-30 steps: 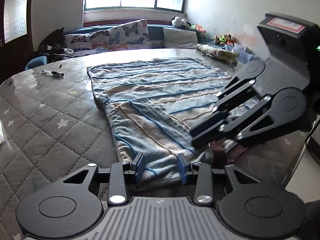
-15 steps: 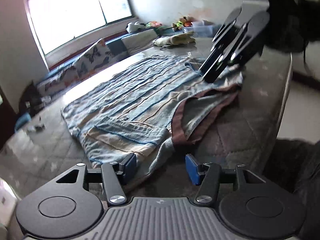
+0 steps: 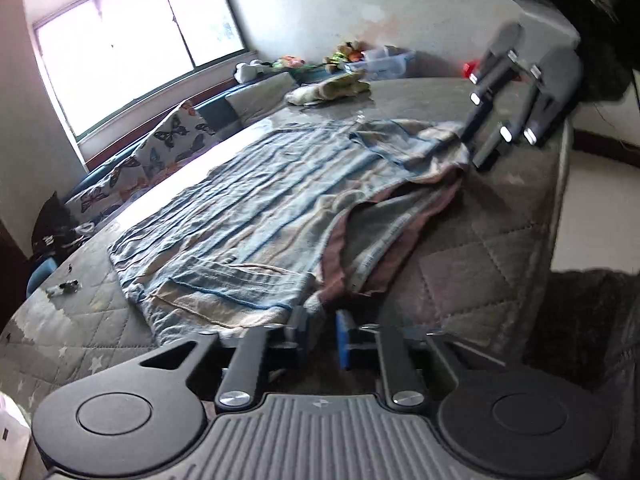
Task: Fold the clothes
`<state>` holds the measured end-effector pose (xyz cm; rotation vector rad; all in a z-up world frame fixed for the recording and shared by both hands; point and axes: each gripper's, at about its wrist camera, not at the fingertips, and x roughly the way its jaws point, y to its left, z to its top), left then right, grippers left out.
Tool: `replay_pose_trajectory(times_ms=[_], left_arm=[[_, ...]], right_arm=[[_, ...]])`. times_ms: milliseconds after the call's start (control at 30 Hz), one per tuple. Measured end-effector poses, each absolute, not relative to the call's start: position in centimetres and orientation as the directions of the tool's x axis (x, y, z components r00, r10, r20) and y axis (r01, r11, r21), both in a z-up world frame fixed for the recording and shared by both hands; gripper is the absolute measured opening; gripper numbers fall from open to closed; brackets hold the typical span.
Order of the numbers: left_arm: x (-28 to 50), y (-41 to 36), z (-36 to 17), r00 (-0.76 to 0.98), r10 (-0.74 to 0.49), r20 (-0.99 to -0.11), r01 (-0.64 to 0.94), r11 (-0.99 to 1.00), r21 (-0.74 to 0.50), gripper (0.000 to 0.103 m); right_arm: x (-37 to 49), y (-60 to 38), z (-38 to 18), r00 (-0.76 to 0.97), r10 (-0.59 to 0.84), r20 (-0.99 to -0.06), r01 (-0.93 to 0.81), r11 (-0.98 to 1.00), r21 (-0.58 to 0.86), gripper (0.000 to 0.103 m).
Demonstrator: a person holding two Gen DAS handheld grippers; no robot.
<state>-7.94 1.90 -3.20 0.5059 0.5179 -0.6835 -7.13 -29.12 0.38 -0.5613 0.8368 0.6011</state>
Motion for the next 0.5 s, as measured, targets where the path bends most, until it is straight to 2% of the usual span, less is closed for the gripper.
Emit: replay_pose_trajectory(times_ms=[200, 367, 433, 500], left_arm=[[-6.0, 2.6, -1.5, 0.669, -0.473, -0.574, 0.664, 0.727, 0.174, 0.011], [-4.3, 3.1, -0.4, 0.657, -0.489, -0.574, 0.644, 0.760, 0.090, 0.011], [-3.9, 3.4, -0.2, 0.651, -0.494, -0.577, 0.639, 0.767, 0.064, 0.011], [-4.0, 3.5, -0.2, 0.643, -0.499, -0.581, 0.649, 0.757, 0.068, 0.011]], right_arm=[[-7.7, -27.8, -0.5, 0.568, 0.290, -0.771, -0.709, 0.649, -0.278, 0.046], [-7.1, -27.2, -0.8, 0.588, 0.322, -0.742, -0.709, 0.647, -0.281, 0.036], [-6.7, -27.4, -0.6, 0.590, 0.332, -0.736, -0.699, 0.666, -0.261, 0.017], [-6.2, -27.7, -0.2, 0.594, 0.340, -0.729, -0.683, 0.692, -0.233, 0.013]])
